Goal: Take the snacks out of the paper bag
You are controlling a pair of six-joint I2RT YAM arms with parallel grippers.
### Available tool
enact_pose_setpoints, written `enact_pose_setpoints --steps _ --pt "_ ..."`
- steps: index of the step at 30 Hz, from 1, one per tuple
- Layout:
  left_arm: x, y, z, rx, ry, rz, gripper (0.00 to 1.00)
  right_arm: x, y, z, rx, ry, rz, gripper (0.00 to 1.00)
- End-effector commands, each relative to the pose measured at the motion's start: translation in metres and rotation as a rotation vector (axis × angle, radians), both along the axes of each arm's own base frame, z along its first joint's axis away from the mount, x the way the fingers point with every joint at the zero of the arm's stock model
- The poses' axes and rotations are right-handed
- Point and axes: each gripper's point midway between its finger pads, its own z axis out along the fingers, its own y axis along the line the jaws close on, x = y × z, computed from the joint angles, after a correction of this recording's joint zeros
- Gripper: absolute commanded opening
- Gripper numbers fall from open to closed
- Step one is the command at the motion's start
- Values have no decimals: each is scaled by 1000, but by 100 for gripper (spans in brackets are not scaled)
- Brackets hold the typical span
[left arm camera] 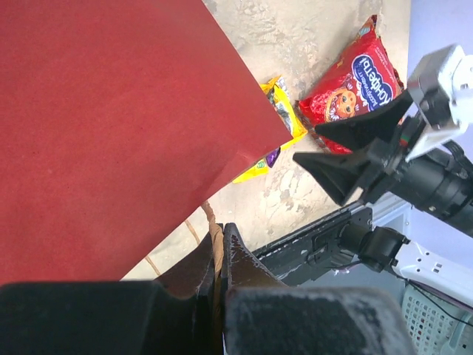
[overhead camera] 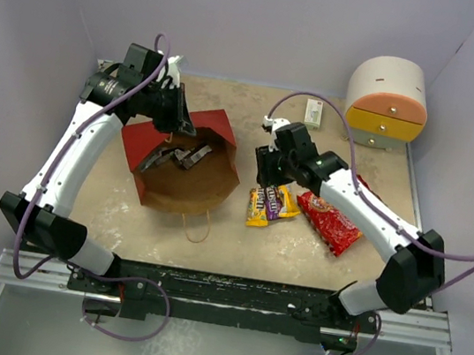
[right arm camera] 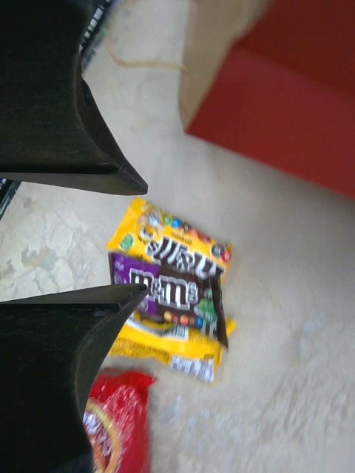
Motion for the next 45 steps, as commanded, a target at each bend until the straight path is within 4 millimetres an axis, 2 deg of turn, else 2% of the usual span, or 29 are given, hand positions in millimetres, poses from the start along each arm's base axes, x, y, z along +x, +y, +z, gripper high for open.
enact_pose_setpoints --steps 1,6,9,14,18,21,23,25,29,33,36,39,41,45 --pt "2 2 19 -20 -62 18 0 -21 45 28 219 -43 244 54" --pt "-4 3 17 -21 -53 15 0 -53 95 64 292 -203 489 53" --pt "-5 2 18 -24 -48 10 0 -65 123 81 308 -309 579 53" --pt "-8 3 20 -16 -43 -5 0 -59 172 85 319 -370 676 53" --pt "-9 5 25 -4 -53 -12 0 -54 212 77 321 -476 745 53" --pt "-9 5 27 -1 -56 -17 0 -66 237 74 385 -643 852 56" --pt "-10 5 27 1 -50 -21 0 -72 244 78 425 -808 907 56" --pt "-11 5 26 2 -44 -24 0 -66 249 83 451 -899 891 56" --pt "-13 5 26 4 -38 -32 0 -44 269 50 319 -888 926 55" --pt "-14 3 27 -2 -32 -45 0 -22 273 23 214 -886 887 54" --pt "-14 0 27 -14 -31 -56 0 -4 276 12 130 -883 846 55" --pt "-12 -2 27 -20 -31 -70 0 15 272 0 90 -862 730 55" --pt "-11 -4 27 -23 -30 -79 0 26 271 -18 51 -820 667 56" --pt "-7 -7 26 -27 -30 -97 0 53 260 -41 -57 -790 509 57"
